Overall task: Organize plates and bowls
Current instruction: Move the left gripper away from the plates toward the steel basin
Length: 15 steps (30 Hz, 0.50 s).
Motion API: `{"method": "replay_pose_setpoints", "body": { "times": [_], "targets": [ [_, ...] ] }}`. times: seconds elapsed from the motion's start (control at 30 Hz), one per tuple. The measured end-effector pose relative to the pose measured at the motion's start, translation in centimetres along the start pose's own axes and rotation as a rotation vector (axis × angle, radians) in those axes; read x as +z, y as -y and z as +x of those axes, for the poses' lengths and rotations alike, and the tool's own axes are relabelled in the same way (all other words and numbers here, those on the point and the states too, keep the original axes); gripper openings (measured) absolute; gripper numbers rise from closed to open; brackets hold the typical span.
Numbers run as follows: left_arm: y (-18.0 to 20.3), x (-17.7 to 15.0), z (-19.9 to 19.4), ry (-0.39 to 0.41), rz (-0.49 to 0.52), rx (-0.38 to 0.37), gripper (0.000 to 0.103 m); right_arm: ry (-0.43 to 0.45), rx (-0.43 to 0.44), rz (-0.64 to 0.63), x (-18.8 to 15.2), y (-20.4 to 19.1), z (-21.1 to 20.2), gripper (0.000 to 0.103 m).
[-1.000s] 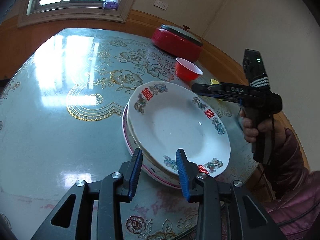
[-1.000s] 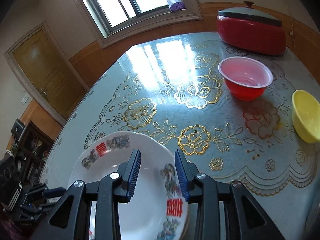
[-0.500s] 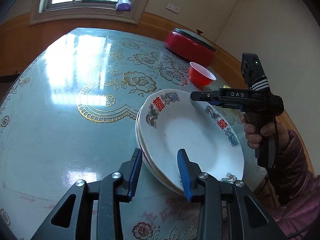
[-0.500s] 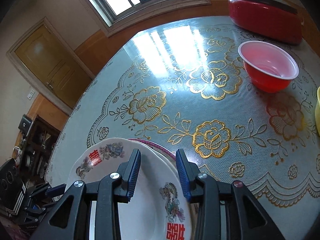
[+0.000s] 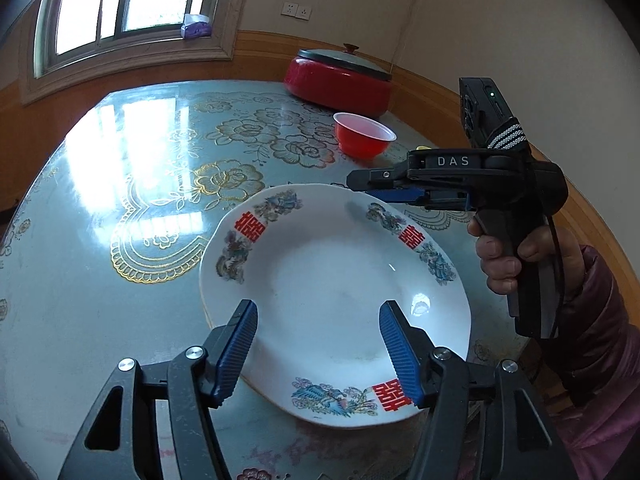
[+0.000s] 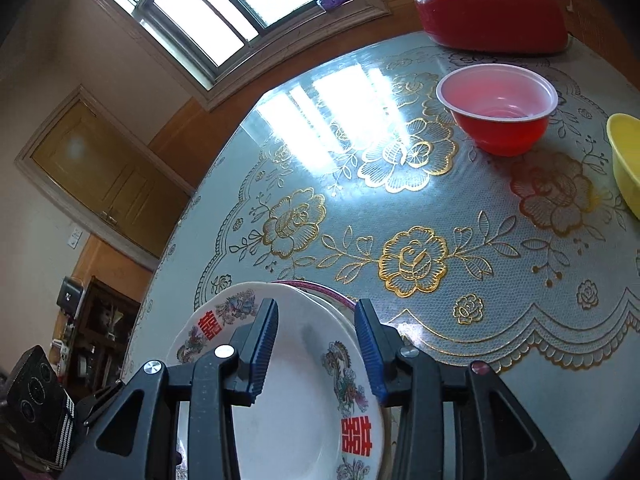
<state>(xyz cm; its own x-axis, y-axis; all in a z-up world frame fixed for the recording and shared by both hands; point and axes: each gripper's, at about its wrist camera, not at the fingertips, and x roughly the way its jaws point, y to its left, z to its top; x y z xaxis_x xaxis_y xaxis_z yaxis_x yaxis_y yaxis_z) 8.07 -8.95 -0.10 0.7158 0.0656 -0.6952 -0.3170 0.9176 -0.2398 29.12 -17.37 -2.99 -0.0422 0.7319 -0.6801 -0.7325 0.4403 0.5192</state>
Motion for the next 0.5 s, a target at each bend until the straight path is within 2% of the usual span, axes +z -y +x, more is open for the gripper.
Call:
{"method": "replay_pose_setpoints", "body": {
  "times": [0.1,0.23,0.5],
  "targets": [
    [0.5,0.4,-0.4,0.018,0.014,0.032,0.07,0.038,-0.013,-0.015,-0.3,-0.2,-1.2,0.041],
    [0.5,1.1,-0.5,0.036,0.013,0.115,0.071,0.065,-0.06,-0.066,-0.8,-1.4,-2.1,0.042],
    [-0.4,1.6,-0.5,0.038,-0.041,0.223,0.072,0.072,-0.129,-0.168,-2.4,-3.1,-3.1,0.043]
  ]
}}
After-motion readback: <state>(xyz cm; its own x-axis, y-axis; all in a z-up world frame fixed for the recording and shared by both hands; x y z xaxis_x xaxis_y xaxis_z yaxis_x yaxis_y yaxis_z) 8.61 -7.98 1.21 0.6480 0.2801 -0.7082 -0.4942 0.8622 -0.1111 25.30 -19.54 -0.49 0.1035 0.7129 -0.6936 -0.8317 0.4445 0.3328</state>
